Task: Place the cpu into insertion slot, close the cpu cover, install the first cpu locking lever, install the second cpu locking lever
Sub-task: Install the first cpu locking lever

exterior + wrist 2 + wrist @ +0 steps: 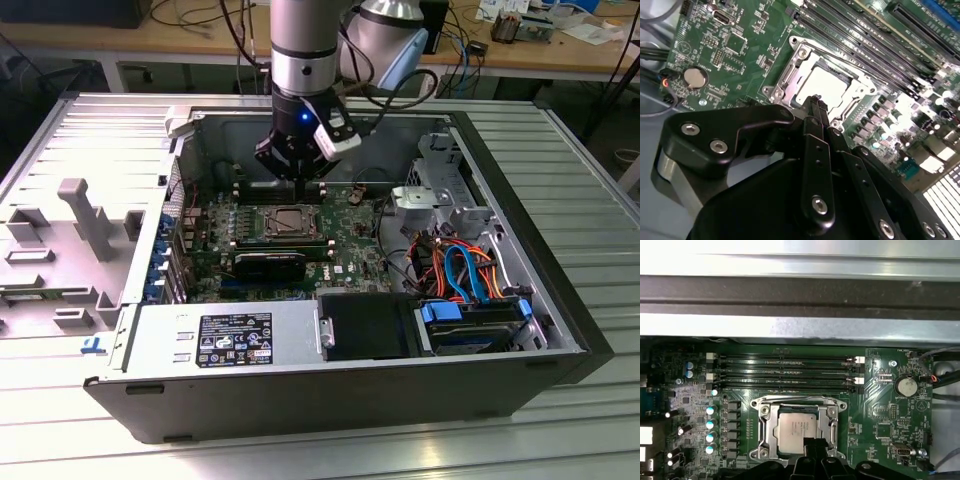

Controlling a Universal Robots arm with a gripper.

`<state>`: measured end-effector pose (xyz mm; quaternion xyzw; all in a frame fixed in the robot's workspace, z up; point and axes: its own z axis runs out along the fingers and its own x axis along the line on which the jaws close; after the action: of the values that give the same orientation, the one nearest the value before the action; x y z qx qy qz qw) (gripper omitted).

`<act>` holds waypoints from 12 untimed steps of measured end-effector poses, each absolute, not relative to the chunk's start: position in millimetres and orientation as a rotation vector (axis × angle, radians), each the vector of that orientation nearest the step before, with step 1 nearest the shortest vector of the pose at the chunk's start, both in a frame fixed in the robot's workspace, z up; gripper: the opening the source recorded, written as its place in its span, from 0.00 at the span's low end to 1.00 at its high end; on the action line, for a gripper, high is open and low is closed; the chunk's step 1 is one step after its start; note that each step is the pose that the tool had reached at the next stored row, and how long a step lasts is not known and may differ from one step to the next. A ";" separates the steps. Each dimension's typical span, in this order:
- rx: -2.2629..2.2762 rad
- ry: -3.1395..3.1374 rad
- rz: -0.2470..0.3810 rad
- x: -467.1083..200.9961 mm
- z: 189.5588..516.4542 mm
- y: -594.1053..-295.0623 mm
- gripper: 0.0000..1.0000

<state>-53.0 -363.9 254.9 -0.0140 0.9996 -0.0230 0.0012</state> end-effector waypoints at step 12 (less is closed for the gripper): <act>-0.044 3.138 -0.072 -53.0 258.8 -363.9 0.11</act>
<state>-53.0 -363.9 258.8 -0.0140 0.9996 -0.0228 0.0012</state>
